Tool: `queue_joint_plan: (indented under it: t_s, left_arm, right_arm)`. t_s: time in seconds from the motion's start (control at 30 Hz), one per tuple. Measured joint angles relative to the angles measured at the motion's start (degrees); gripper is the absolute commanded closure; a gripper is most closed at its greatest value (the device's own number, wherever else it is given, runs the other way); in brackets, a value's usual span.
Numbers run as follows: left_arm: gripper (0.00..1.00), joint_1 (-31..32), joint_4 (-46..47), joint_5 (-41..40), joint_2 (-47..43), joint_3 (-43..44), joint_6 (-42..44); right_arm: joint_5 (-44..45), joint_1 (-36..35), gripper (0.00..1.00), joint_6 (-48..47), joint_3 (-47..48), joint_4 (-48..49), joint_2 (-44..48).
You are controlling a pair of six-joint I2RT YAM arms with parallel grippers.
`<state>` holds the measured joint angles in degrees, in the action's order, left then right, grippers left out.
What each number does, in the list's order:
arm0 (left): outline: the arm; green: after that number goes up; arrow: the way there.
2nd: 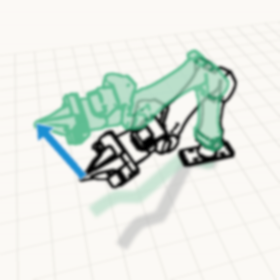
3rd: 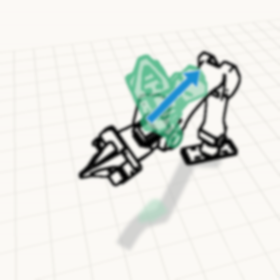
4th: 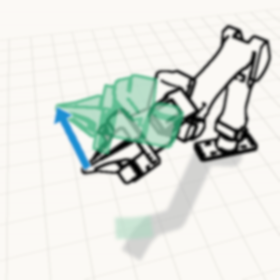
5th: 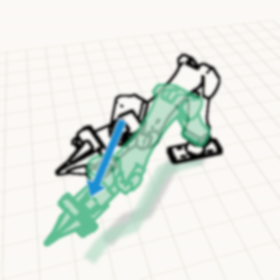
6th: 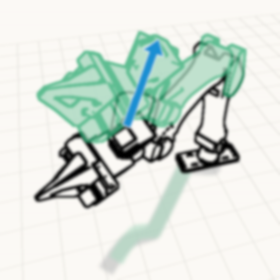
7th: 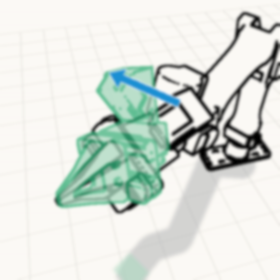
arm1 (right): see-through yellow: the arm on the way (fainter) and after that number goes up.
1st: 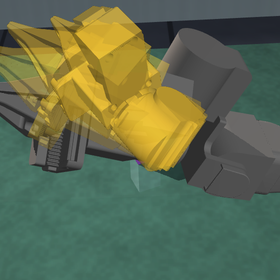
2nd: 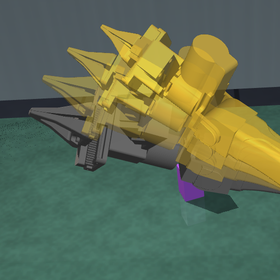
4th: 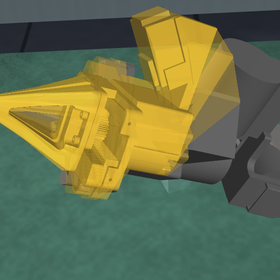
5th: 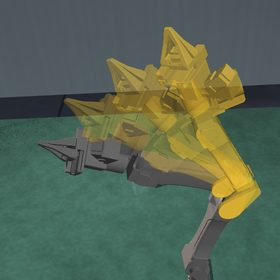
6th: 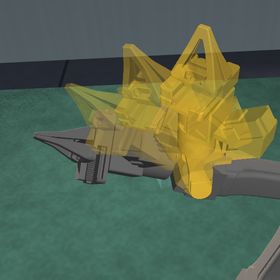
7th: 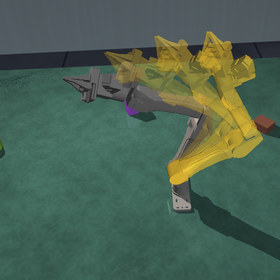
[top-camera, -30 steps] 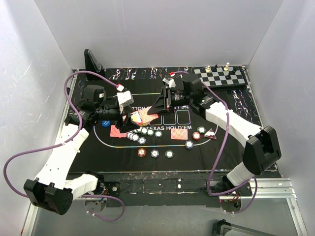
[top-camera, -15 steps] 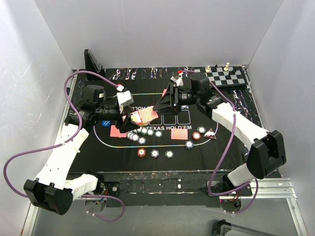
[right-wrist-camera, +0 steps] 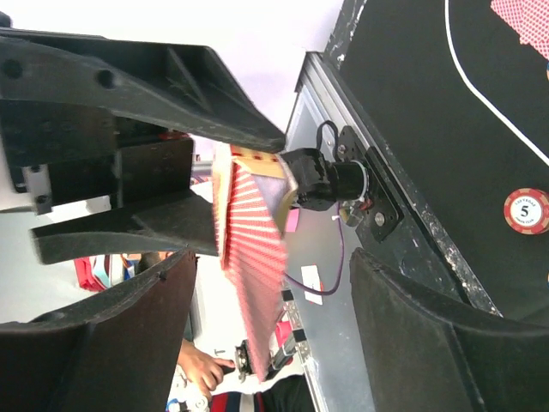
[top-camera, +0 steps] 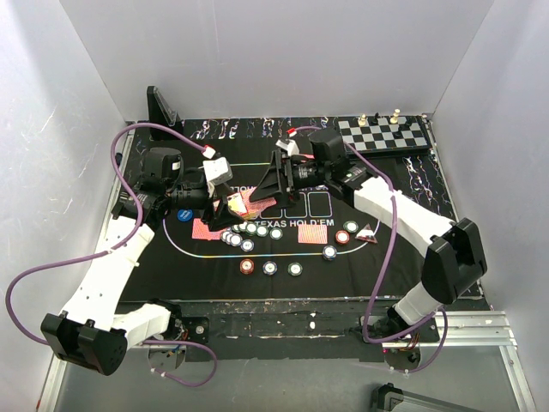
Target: Distribute texas hold em gaming equipment
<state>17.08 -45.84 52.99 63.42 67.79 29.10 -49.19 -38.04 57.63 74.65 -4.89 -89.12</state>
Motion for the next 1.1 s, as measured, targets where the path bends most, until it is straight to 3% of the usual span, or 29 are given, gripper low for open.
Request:
queue_joint_plan:
  t_s: [0.27, 0.87, 1.1]
  left_arm:
    - [1.00, 0.02, 0.00, -0.04, 0.00, 0.48, -0.22]
    - [1.00, 0.00, 0.02, -0.22, 0.02, 0.48, -0.83]
    - [1.00, 0.00, 0.28, -0.02, 0.00, 0.48, -0.83]
  right_arm:
    - [0.02, -0.90, 0.53, 0.39, 0.11, -0.90, -1.90]
    - [-0.26, 3.19, 0.72, 0.42, -1.40, -1.29, 1.03]
    - [-0.24, 4.26, 0.74, -0.66, -1.44, -2.12, 2.27]
